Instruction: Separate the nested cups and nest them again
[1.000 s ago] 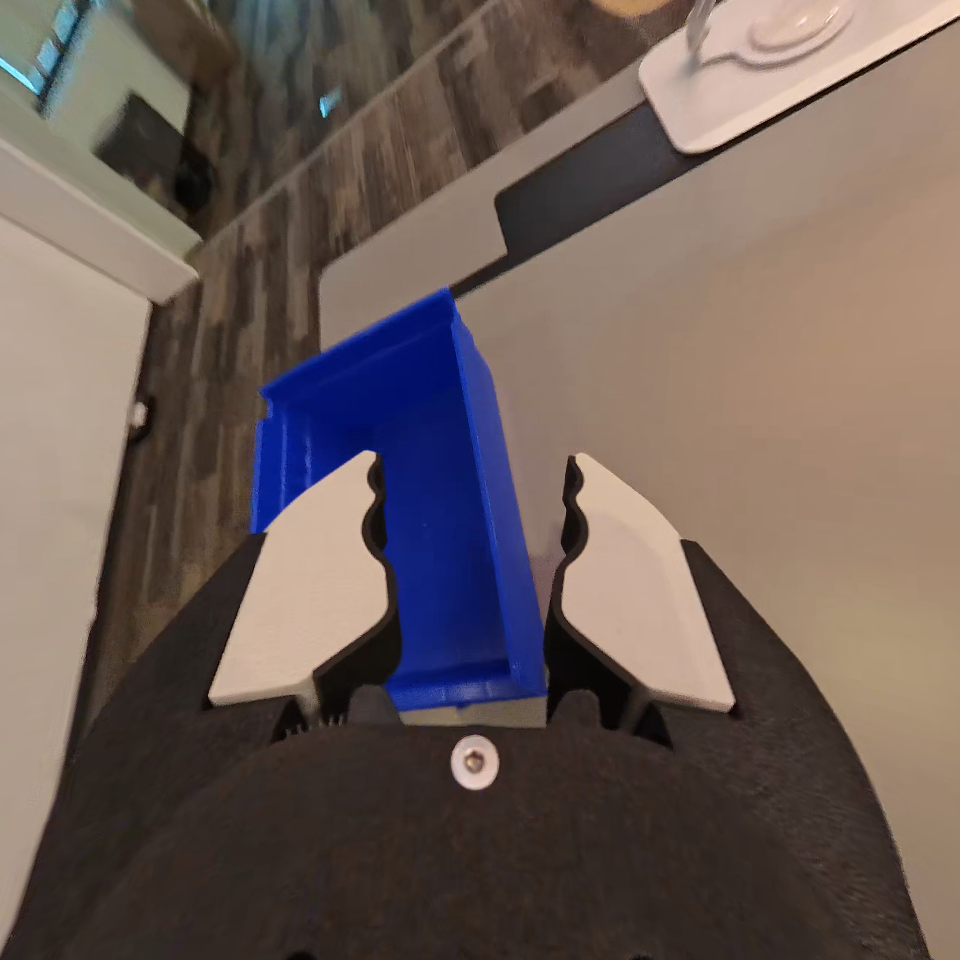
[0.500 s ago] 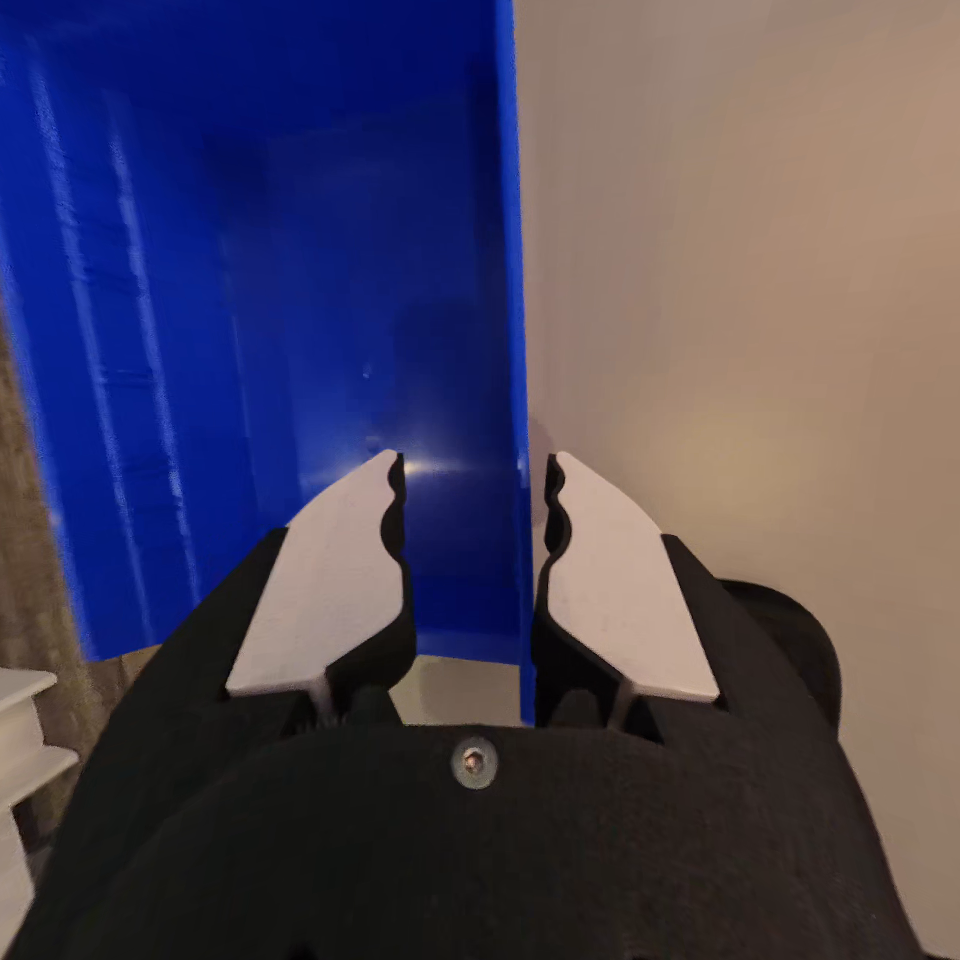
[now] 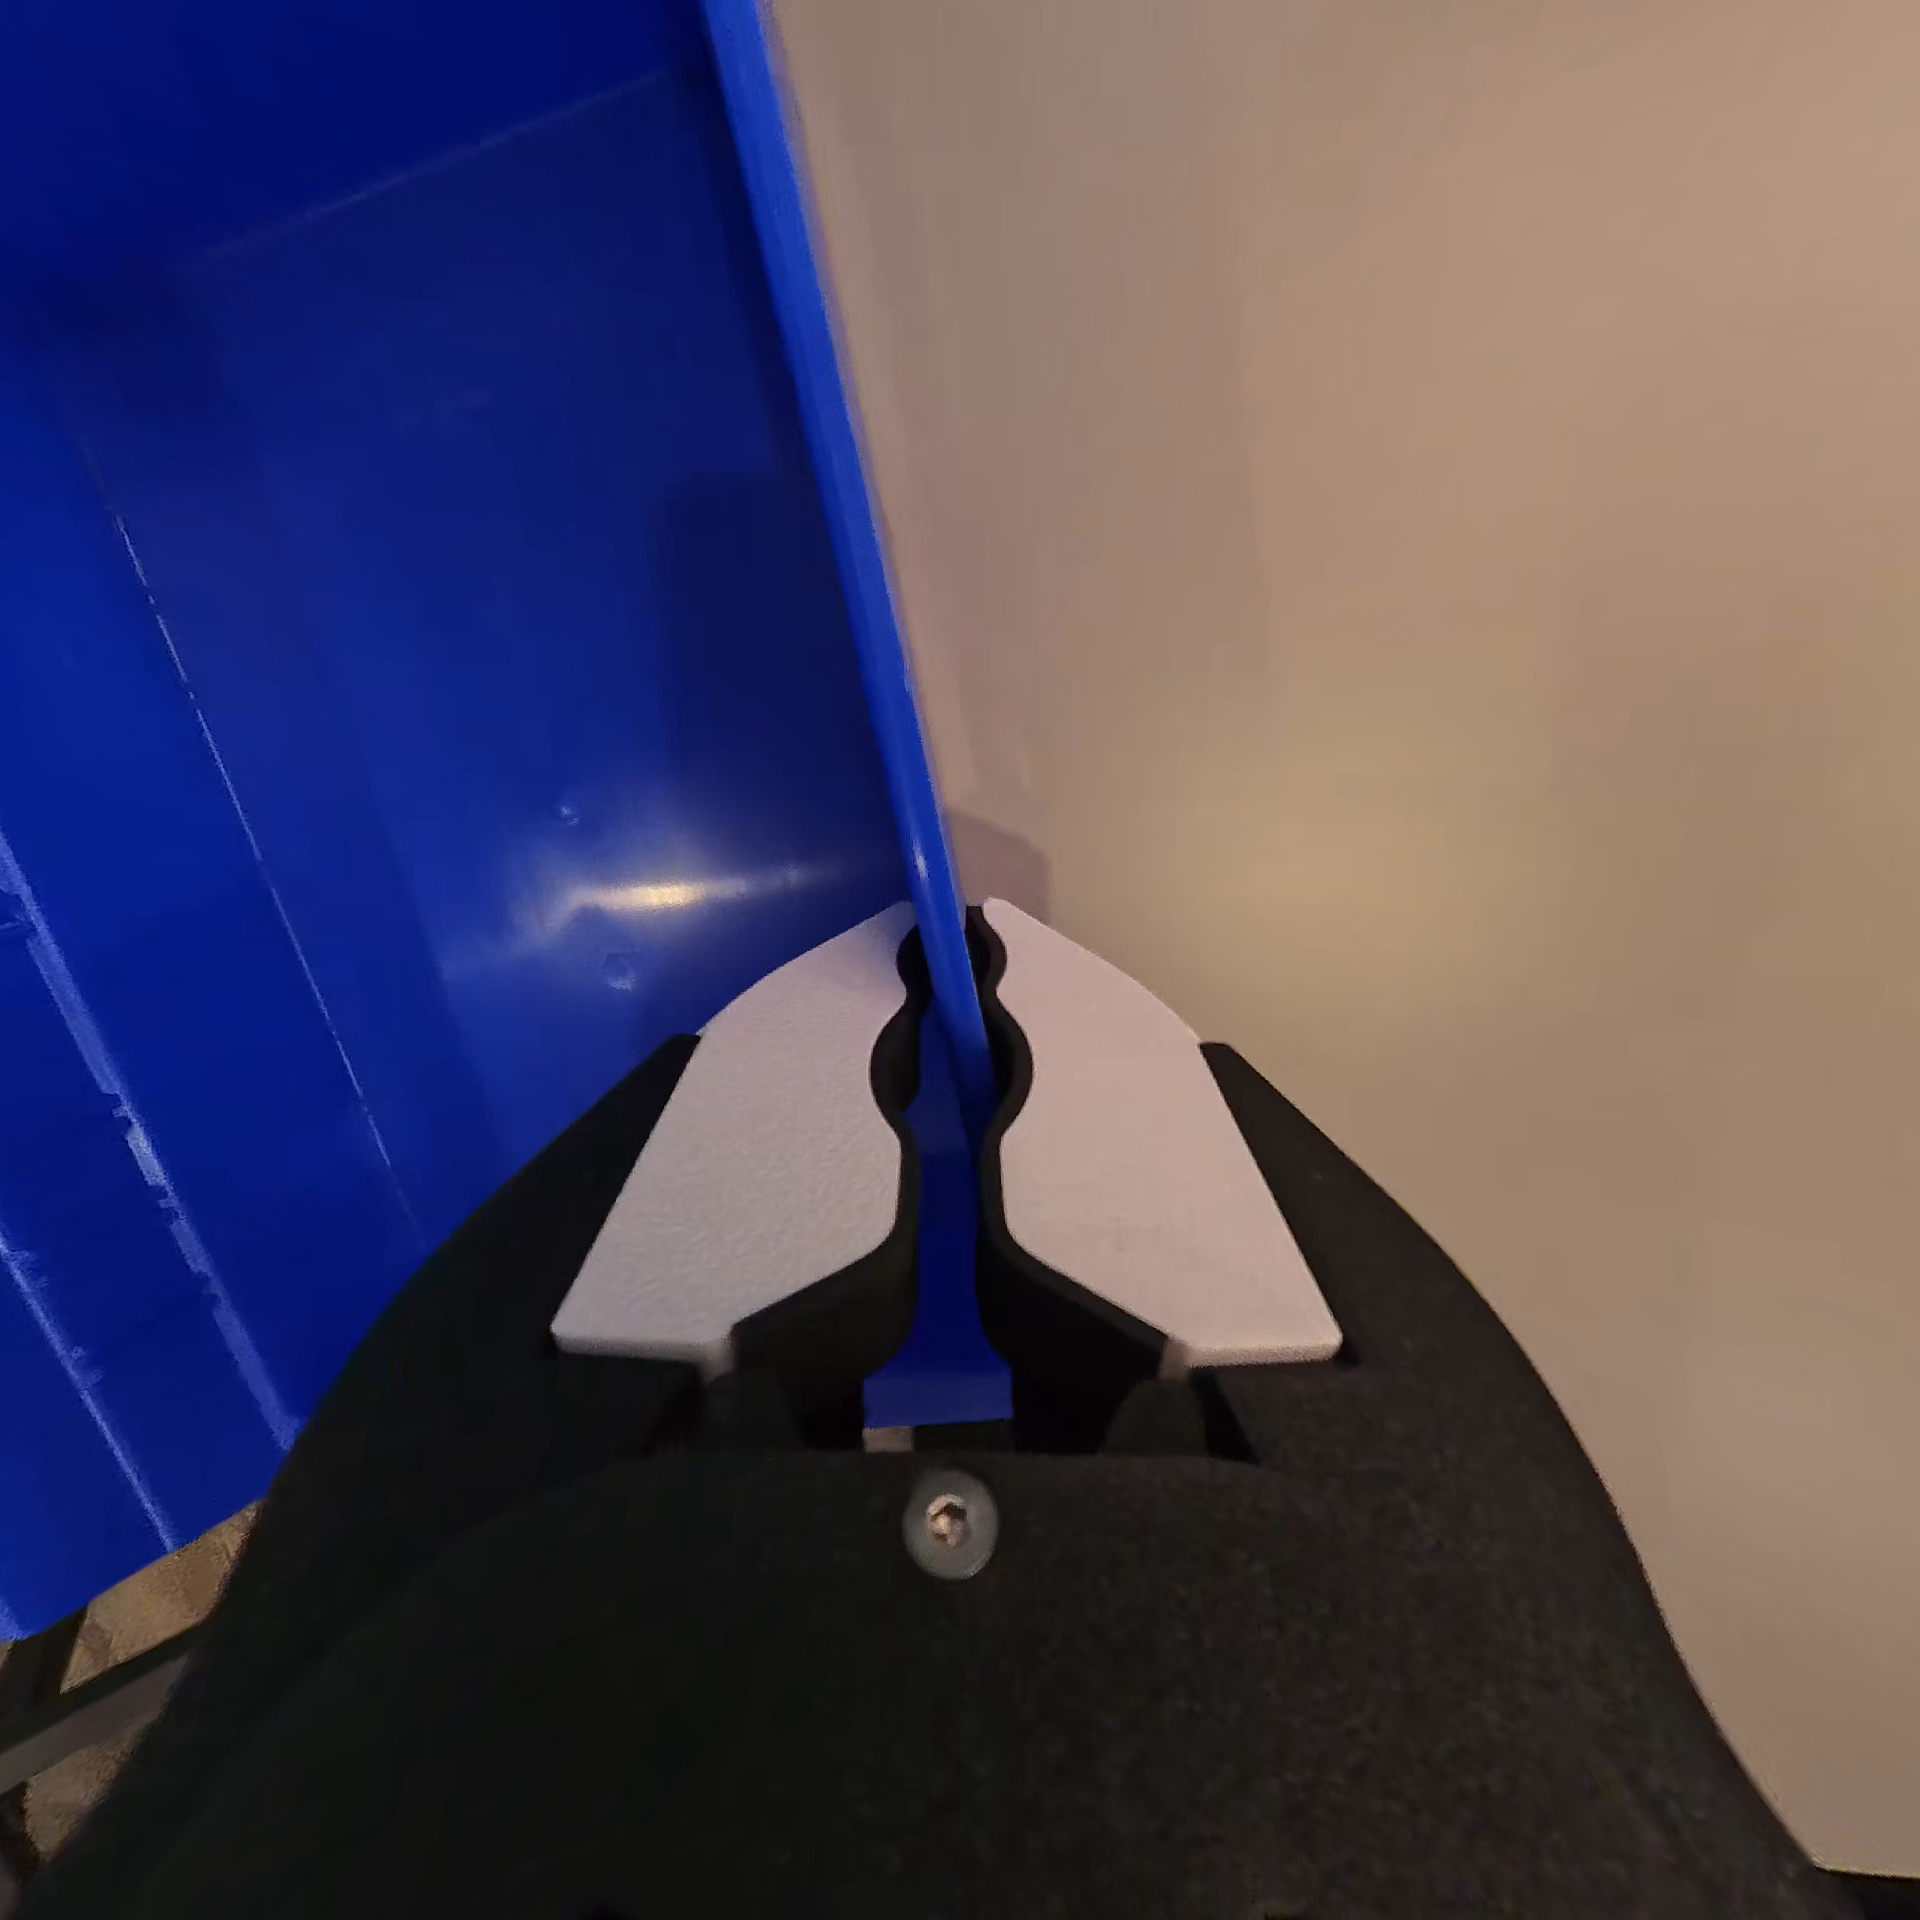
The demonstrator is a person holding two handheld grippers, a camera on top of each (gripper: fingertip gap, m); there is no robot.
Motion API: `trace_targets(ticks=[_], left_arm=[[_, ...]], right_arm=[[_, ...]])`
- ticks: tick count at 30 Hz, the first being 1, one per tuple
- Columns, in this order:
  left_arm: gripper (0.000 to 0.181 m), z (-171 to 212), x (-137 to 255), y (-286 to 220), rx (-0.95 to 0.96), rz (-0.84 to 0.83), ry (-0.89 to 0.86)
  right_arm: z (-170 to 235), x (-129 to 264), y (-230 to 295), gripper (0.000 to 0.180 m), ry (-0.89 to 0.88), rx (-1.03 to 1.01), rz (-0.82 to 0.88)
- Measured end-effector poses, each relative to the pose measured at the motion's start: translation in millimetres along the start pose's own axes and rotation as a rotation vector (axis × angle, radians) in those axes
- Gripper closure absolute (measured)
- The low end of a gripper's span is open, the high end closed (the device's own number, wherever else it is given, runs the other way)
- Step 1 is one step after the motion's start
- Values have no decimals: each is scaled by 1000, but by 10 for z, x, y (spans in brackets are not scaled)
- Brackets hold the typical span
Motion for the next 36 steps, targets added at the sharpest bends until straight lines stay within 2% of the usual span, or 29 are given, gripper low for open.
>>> trace_targets(ticks=[10, 15, 26, 32, 36], left_arm=[[174, -143, 169, -938, -68, 120, -102], [169, -174, 297, -1481, -85, 214, -129], [158, -151, 584, -2671, -201, 308, -185], [157, -103, 736, -3221, -232, 388, -206], [156, -89, 820, -3537, -241, 439, -216]], right_arm=[[12, -13, 91, 173, 13, 3, 5], [21, -20, 144, 172, 13, 5, 2], [20, -45, 342, 171, 59, 28, -14], [-177, 25, 323, 161, -34, 13, 16], [-254, 41, 289, 158, -30, -31, 58]])
Point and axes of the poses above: each gripper's, where its closed fingertips meet, x back along the fingers, z out of its underside, y = z × x across the jaws, the point moved 2 cm from there along x, back along the fingers, and after that the axes turned 5 degrees about -z, right-handed, at the moved point
